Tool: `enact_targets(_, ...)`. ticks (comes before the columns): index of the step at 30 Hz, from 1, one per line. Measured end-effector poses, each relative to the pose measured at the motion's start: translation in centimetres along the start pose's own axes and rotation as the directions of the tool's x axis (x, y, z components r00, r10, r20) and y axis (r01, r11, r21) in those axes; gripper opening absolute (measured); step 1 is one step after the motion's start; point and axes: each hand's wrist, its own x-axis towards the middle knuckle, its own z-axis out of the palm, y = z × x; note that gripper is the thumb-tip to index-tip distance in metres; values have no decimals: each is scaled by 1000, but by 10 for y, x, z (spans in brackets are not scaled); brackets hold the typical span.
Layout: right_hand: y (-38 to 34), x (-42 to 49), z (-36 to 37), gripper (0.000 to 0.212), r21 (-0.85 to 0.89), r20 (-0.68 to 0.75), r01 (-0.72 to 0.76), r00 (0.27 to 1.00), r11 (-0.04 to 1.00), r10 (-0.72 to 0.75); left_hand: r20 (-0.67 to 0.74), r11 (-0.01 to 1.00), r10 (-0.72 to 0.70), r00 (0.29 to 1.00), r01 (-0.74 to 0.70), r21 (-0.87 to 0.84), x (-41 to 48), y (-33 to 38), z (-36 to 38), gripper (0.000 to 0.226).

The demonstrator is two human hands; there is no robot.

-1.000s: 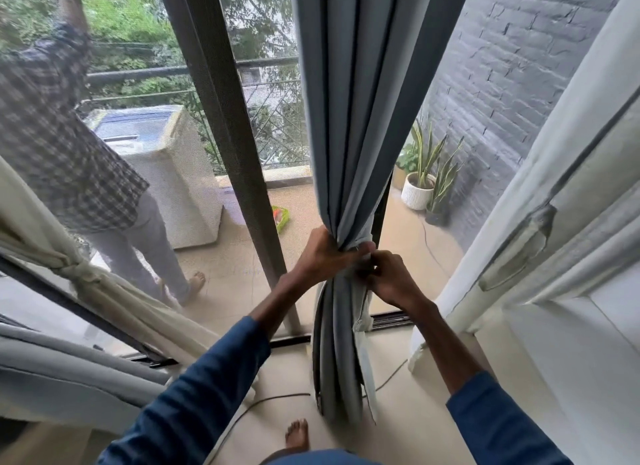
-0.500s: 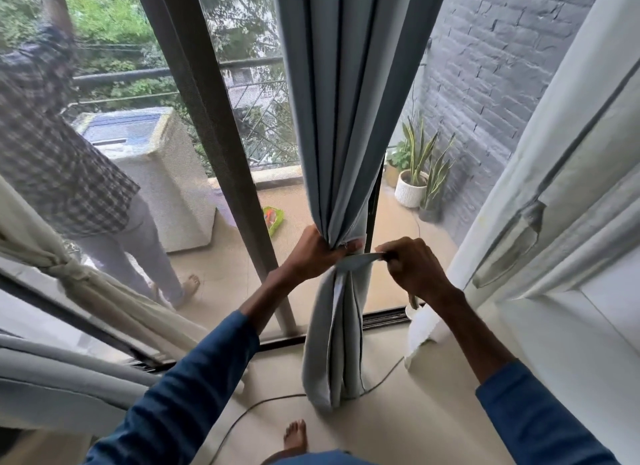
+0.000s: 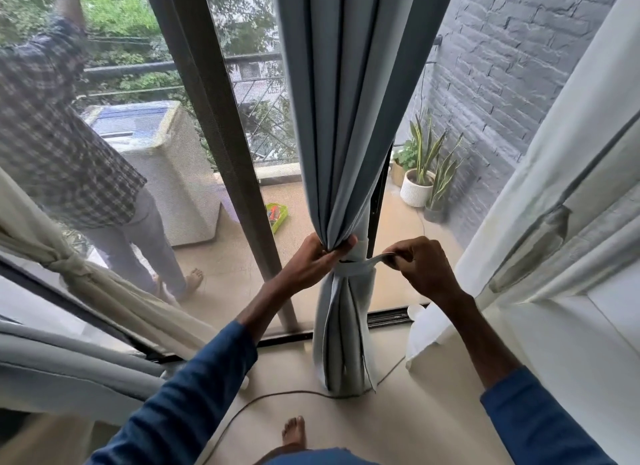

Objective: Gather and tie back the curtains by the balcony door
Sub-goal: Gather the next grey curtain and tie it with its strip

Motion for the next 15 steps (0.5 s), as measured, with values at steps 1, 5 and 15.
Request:
enact_targets(1, 3, 1, 0, 19, 2, -2, -3, 1000, 1000, 3, -1, 1000, 1, 1000, -1, -27, 0, 2, 2, 21)
enact_targets(5, 7, 2, -1, 11, -58, -146, 17, 989, 998, -25, -58, 993, -32, 998, 25, -116, 4, 3, 7, 20)
enact_targets(15, -11, 6, 8, 20, 143, -260, -167, 945, 976, 200, -99, 982, -86, 991, 67, -178, 8, 9, 12, 23)
